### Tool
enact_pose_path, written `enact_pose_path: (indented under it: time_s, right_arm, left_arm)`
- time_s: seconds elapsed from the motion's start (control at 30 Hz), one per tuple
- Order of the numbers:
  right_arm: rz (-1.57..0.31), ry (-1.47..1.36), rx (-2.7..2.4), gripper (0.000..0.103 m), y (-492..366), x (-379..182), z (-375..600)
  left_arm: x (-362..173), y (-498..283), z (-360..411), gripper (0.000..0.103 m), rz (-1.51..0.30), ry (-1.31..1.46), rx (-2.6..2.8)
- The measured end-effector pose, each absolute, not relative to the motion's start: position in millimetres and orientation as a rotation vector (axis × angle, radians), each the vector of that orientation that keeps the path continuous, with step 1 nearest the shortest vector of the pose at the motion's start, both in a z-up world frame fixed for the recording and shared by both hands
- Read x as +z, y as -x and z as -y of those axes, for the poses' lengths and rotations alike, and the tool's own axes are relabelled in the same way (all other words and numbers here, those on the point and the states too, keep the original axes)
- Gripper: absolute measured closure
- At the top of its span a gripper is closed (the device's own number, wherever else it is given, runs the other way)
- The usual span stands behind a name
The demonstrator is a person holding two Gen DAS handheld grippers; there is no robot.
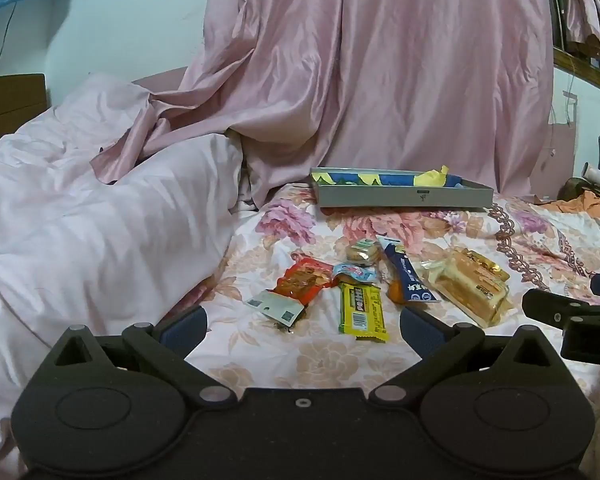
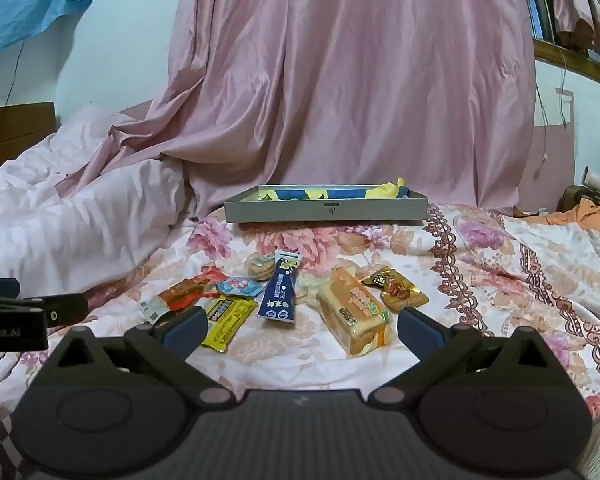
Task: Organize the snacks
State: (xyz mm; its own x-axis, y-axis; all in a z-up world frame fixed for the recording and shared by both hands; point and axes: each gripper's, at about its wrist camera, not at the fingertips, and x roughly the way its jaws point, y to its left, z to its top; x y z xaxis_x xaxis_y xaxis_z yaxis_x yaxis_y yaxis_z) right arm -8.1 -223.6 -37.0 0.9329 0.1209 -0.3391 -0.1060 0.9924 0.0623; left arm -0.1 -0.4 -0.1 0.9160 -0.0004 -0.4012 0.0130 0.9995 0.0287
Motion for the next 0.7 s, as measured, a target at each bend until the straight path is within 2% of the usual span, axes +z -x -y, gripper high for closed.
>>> enact_pose_path:
  time_s: [0.7]
  right_arm:
    - [-0.358,-0.046,0.117,0.000,7.5,-37.7,223.6]
  left_arm:
    - [0.0,0.0,-0.1,0.001,-0.416,-0.030,-0.006]
